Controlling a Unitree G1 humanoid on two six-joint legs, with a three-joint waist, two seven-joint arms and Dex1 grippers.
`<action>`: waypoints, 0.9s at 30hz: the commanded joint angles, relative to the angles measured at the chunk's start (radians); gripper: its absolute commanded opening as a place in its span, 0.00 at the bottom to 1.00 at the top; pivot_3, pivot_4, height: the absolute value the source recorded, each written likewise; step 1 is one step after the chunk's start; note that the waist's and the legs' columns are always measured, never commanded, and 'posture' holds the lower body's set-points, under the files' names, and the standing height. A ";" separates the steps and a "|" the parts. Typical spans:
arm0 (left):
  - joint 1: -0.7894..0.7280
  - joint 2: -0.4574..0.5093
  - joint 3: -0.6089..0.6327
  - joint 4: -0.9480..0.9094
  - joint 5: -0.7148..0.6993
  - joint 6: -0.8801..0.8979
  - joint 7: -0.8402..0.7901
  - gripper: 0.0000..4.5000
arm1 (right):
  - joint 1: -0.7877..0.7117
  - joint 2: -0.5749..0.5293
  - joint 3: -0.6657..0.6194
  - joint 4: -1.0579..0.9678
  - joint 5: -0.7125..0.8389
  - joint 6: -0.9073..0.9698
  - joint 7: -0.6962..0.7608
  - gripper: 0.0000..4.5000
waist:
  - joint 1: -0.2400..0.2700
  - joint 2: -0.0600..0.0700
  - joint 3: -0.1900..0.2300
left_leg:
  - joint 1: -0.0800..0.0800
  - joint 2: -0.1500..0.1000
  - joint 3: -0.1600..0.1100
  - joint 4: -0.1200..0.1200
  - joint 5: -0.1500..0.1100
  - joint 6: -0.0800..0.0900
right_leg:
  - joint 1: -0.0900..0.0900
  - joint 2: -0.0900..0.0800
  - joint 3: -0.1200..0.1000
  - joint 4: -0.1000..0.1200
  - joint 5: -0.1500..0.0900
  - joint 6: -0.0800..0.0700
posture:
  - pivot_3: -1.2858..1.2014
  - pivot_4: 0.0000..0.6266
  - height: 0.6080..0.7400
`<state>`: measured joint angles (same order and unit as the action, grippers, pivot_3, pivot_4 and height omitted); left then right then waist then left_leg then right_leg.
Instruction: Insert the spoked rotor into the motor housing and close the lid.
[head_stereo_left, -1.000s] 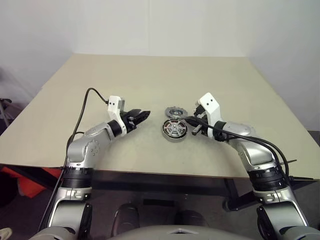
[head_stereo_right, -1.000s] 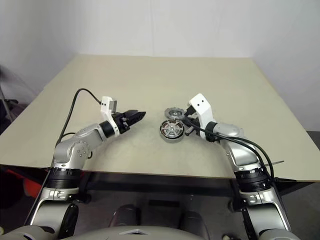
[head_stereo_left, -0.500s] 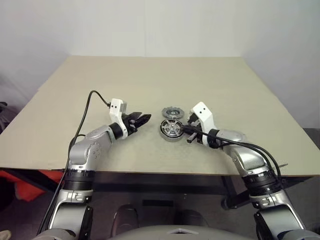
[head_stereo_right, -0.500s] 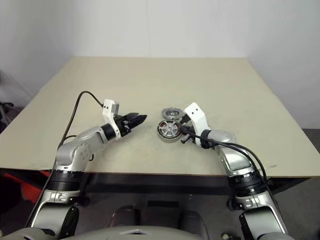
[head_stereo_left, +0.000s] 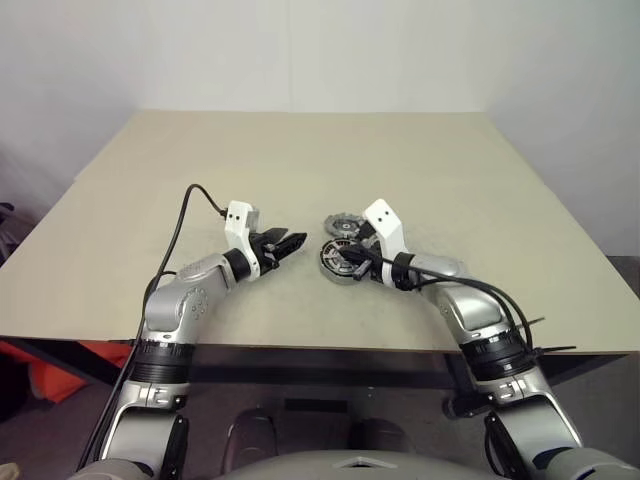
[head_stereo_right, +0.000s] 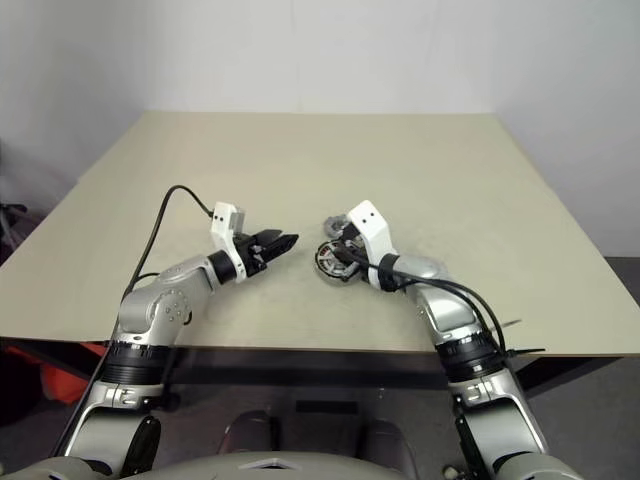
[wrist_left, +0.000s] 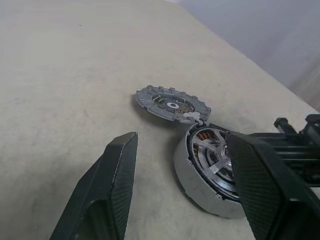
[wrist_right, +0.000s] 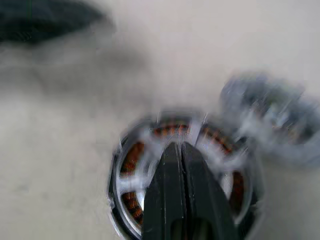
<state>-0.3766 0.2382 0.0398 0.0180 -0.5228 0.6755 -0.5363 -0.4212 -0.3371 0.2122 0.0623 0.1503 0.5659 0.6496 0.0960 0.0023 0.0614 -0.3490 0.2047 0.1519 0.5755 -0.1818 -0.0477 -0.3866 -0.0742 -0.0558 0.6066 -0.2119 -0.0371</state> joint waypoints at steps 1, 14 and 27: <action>-0.001 0.003 0.012 -0.053 0.000 -0.017 0.006 0.66 | 0.028 -0.002 0.003 0.003 0.002 0.023 0.005 0.00 | -0.001 0.000 0.000 | 0.002 0.000 0.000 0.000 -0.001 0.002 | 0.002 0.000 0.000 0.000 0.000 0.000 | 0.52 0.00 1.00; 0.002 0.000 -0.004 -0.044 0.012 -0.021 0.005 0.66 | -0.110 -0.010 -0.086 -0.008 0.046 -0.005 0.022 0.00 | 0.000 0.000 0.000 | -0.004 0.000 0.000 0.000 0.000 0.000 | -0.004 0.000 0.000 0.001 0.003 -0.006 | 0.52 0.00 1.00; 0.005 0.011 0.013 -0.054 0.016 -0.018 0.008 0.66 | -0.022 0.023 -0.035 0.111 0.000 -0.043 0.009 0.00 | -0.002 0.000 0.000 | 0.000 0.000 0.000 0.000 0.000 0.000 | 0.000 0.000 0.000 0.000 0.002 -0.003 | 0.52 0.00 1.00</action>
<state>-0.3567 0.2409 0.0367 0.0004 -0.5046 0.6727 -0.5285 -0.4543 -0.3205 0.1681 0.1754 0.1446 0.4998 0.6542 0.0944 0.0024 0.0612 -0.3488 0.2048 0.1520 0.5754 -0.1825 -0.0465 -0.3869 -0.0740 -0.0559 0.6067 -0.2119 -0.0372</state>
